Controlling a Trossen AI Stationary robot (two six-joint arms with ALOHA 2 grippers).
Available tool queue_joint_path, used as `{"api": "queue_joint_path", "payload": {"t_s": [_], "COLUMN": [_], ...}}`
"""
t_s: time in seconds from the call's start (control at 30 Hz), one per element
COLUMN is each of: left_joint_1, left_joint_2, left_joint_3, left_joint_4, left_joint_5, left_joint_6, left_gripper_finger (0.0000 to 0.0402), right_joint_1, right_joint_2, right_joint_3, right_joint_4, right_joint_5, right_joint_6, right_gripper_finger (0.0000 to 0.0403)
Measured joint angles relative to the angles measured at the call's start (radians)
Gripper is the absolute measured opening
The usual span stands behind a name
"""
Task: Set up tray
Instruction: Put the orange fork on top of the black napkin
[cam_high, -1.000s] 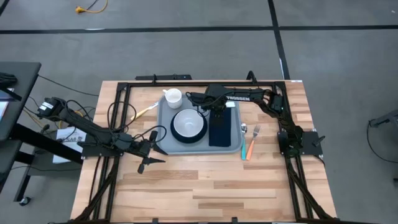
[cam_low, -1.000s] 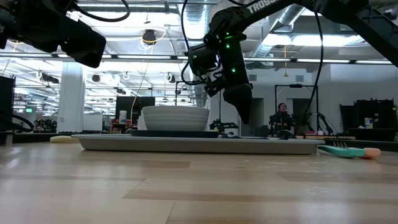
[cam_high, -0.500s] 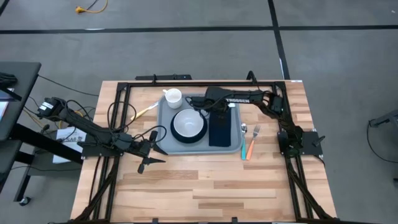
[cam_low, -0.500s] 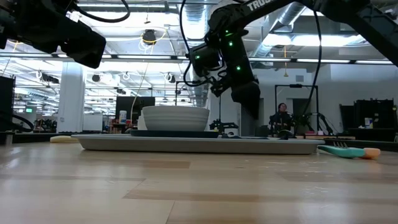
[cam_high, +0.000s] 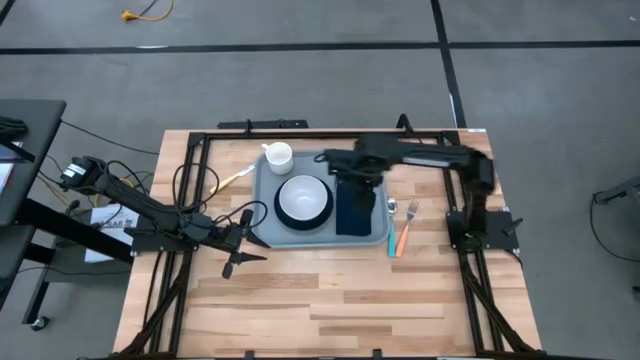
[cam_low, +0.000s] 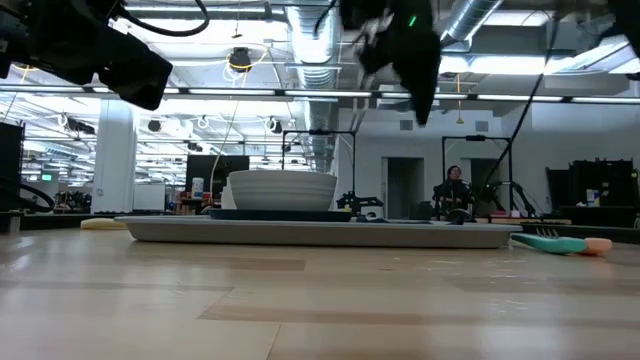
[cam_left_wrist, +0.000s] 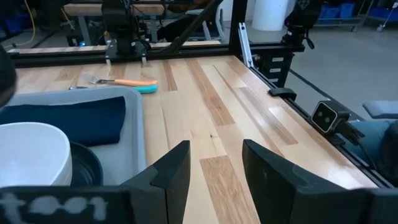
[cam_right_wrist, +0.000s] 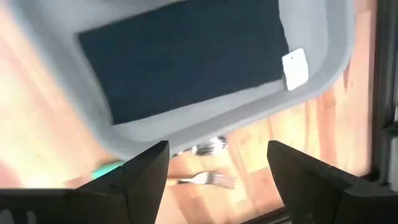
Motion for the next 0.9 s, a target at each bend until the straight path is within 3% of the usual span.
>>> {"api": "queue_joint_path", "payload": {"t_s": [0.17,0.33,0.5,0.73,0.9], "left_joint_1": [0.000,0.000,0.000,0.000,0.000], "left_joint_2": [0.000,0.000,0.000,0.000,0.000], "left_joint_3": [0.000,0.000,0.000,0.000,0.000], "left_joint_4": [-0.009,-0.043,-0.044,-0.043,-0.042], "left_joint_5": [0.000,0.000,0.021,0.055,0.049], "left_joint_6": [-0.001,-0.001,-0.001,0.002,0.008], "left_gripper_finger": [0.0135,0.0135,0.0135,0.0135,0.0135], "right_joint_1": [0.077,0.198,0.344,0.610,0.741], "right_joint_2": [-0.241,-0.481,-0.656,-0.718,-0.646], "right_joint_3": [-0.166,-0.429,-0.704,-1.018,-1.102], "right_joint_4": [0.102,0.210,0.289,0.644,0.884], "right_joint_5": [0.056,0.261,0.351,0.667,0.882], "right_joint_6": [0.198,0.578,0.947,1.340,1.403], "right_gripper_finger": [0.0265,0.0265,0.0265,0.0265,0.0265]}}
